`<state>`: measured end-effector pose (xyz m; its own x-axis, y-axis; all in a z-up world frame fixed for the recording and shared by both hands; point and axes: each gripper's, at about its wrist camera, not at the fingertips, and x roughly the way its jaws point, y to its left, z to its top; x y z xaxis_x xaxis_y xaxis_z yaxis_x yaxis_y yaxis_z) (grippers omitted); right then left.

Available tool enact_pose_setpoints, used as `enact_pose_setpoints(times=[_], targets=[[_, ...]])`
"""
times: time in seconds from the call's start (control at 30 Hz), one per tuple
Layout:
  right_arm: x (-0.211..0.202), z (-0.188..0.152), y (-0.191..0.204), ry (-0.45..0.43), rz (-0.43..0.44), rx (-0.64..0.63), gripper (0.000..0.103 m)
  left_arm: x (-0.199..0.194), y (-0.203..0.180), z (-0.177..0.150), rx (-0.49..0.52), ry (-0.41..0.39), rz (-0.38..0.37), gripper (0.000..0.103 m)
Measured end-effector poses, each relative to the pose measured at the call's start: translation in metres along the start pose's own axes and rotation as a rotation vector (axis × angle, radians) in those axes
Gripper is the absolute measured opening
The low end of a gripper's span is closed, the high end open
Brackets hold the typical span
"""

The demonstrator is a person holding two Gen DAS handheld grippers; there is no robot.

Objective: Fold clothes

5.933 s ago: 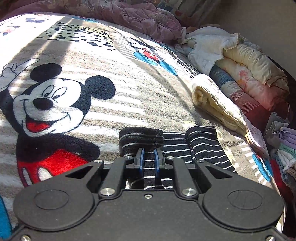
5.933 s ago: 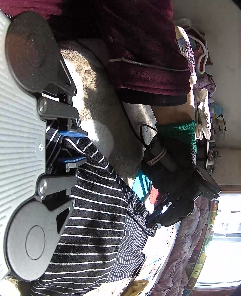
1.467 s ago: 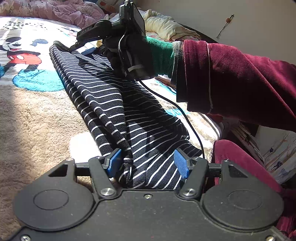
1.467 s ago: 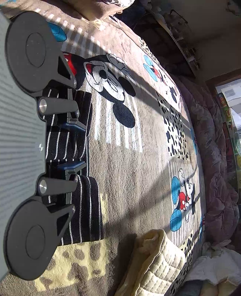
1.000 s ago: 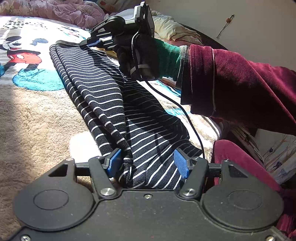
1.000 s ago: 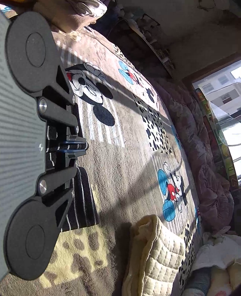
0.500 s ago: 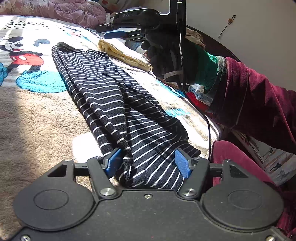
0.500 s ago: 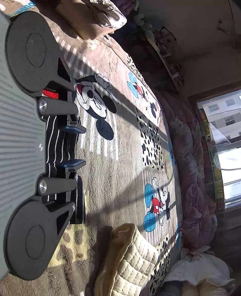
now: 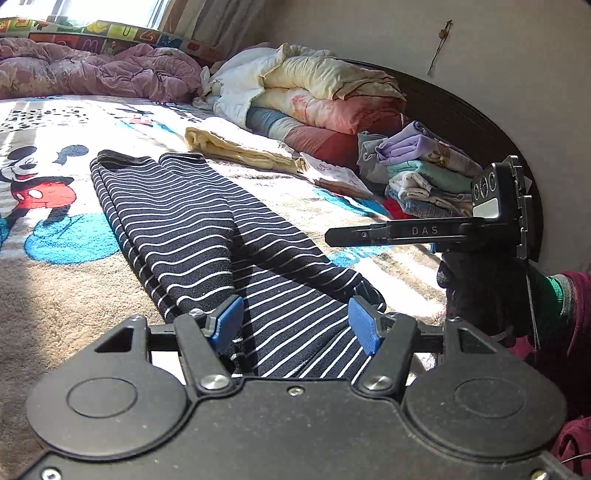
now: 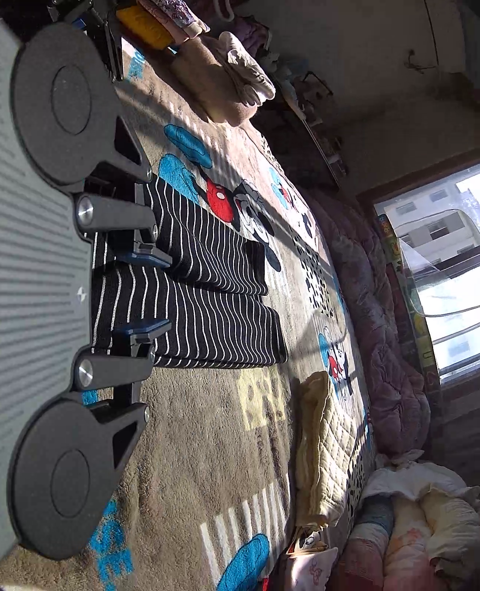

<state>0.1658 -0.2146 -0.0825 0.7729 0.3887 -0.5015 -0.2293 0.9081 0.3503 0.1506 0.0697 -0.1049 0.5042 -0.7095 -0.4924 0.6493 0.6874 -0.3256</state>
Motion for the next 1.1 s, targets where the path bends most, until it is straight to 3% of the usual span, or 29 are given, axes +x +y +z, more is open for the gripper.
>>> enact_pose_setpoints(times=[0.03,0.17,0.4,0.6,0.7,0.87,1.07,1.1], targets=[[-0.006,-0.009,-0.002,0.0,-0.012,-0.003,0.032,0.008,0.0,-0.001,-0.001,0.049,0.042,0.062],[-0.024,-0.036,-0.008,-0.005,-0.059,-0.035,0.032,0.006,-0.005,-0.006,0.003,0.069,0.077,0.063],[-0.059,-0.053,-0.015,-0.036,-0.089,-0.158,0.031,-0.028,-0.017,-0.013,0.034,-0.045,0.165,0.065],[-0.076,-0.077,-0.01,-0.031,-0.137,-0.402,0.032,-0.047,-0.025,-0.03,0.067,-0.065,0.354,0.073],[-0.077,-0.101,-0.006,-0.014,-0.158,-0.525,0.031,-0.055,-0.035,-0.041,0.135,-0.064,0.454,0.074],[-0.073,-0.123,0.017,0.002,-0.175,-0.729,0.033,-0.045,-0.067,-0.059,0.38,-0.011,0.577,0.074],[-0.063,-0.14,0.033,-0.032,-0.222,-0.937,0.038,0.007,-0.091,-0.096,0.85,0.14,0.727,0.074],[-0.061,-0.142,0.034,-0.039,-0.231,-0.964,0.042,0.012,-0.094,-0.099,0.905,0.135,0.74,0.074]])
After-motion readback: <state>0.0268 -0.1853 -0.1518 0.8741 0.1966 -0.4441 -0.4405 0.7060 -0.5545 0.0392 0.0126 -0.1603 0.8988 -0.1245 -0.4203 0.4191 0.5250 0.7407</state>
